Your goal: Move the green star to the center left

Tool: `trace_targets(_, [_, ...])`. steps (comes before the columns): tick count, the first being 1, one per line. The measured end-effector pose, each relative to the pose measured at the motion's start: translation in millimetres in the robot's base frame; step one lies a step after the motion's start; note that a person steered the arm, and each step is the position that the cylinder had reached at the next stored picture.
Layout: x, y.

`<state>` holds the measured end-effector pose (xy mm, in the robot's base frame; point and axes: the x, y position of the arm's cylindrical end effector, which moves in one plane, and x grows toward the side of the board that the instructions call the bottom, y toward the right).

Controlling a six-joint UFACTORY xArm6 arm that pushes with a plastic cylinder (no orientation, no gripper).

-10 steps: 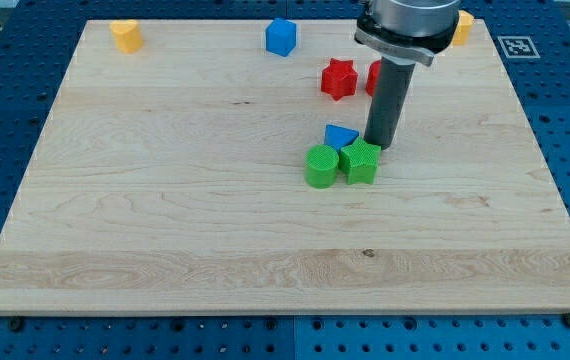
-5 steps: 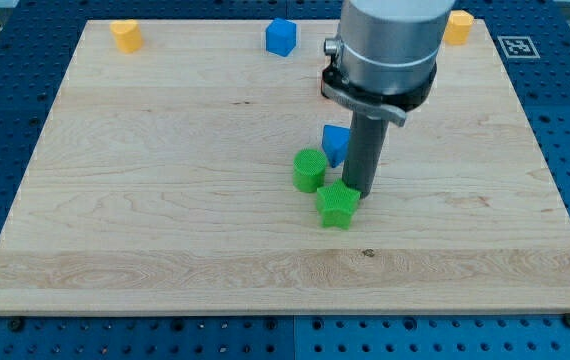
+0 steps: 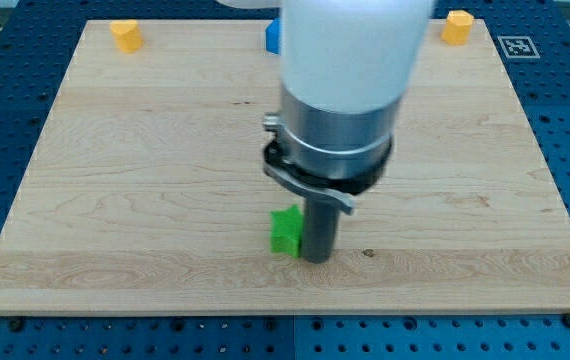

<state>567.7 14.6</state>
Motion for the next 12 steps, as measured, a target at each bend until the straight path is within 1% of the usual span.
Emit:
trace_targets(2, [-28, -73])
trace_targets(4, [-81, -140])
trace_targets(5, [-99, -160])
trace_targets(7, [-123, -176])
trace_targets(9, [-123, -168])
trace_targets(10, [-136, -160])
trace_targets(11, [-159, -160])
trace_targets(12, [-164, -172])
